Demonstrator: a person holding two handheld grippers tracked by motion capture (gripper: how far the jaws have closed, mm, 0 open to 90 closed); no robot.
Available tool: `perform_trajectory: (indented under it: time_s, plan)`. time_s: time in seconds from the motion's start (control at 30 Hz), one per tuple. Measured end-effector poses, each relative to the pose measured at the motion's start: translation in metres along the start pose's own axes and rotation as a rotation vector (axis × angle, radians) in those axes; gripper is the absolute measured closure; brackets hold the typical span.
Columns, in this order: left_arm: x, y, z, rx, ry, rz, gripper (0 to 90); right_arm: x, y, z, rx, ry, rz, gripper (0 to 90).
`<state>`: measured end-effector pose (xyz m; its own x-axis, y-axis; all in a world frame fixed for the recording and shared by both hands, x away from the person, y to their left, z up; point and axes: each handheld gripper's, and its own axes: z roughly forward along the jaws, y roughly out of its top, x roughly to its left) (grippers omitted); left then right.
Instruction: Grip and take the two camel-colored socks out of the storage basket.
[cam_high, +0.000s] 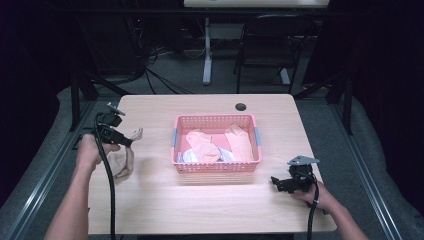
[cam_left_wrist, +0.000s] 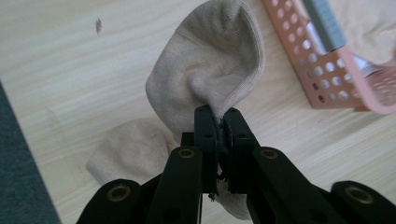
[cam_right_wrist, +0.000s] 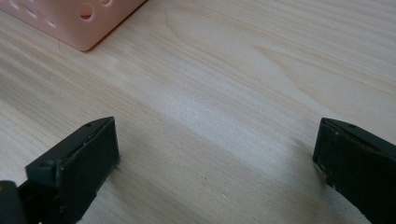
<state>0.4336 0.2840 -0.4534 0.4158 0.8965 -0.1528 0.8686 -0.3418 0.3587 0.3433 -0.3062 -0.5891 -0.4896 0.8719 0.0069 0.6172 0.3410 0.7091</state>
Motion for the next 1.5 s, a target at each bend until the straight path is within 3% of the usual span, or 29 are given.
perform_trajectory:
  time_s: [0.3, 0.47, 0.63, 0.77, 0.9, 1.07, 1.27, 1.4, 1.5]
  plan:
    - [0.016, -0.015, 0.039, 0.031, -0.008, -0.069, 82.9, 0.0, 0.0, 0.0, 0.0, 0.0, 0.0, 0.0]
    - [0.023, -0.019, 0.049, 0.03, 0.016, -0.113, 66.7, 0.0, 0.0, 0.0, 0.0, 0.0, 0.0, 0.0]
    - [0.021, -0.022, 0.036, -0.021, 0.022, -0.103, 39.8, 0.0, 0.0, 0.0, 0.0, 0.001, 0.0, 0.0]
    - [0.017, -0.026, 0.019, -0.036, 0.028, -0.091, 24.3, 0.0, 0.0, 0.0, 0.001, -0.001, 0.0, 0.0]
    - [0.011, -0.035, 0.0, -0.046, 0.039, -0.045, 16.0, 0.0, 0.0, 0.0, 0.001, -0.004, 0.0, 0.0]
    - [0.002, -0.053, -0.013, -0.066, 0.059, -0.021, 11.0, 0.0, 0.0, 0.0, 0.002, -0.004, 0.0, 0.0]
    - [-0.013, -0.081, -0.004, -0.045, 0.073, 0.004, 1.6, 0.0, 0.0, 0.0, 0.001, -0.001, 0.001, 0.0]
    - [-0.021, -0.103, 0.017, 0.021, 0.089, 0.025, 0.0, 0.0, 0.0, 0.0, 0.0, -0.001, 0.001, 0.0]
    - [-0.021, -0.119, 0.031, 0.011, 0.088, 0.019, 0.0, 0.0, 0.0, 0.0, 0.001, -0.003, -0.001, 0.0]
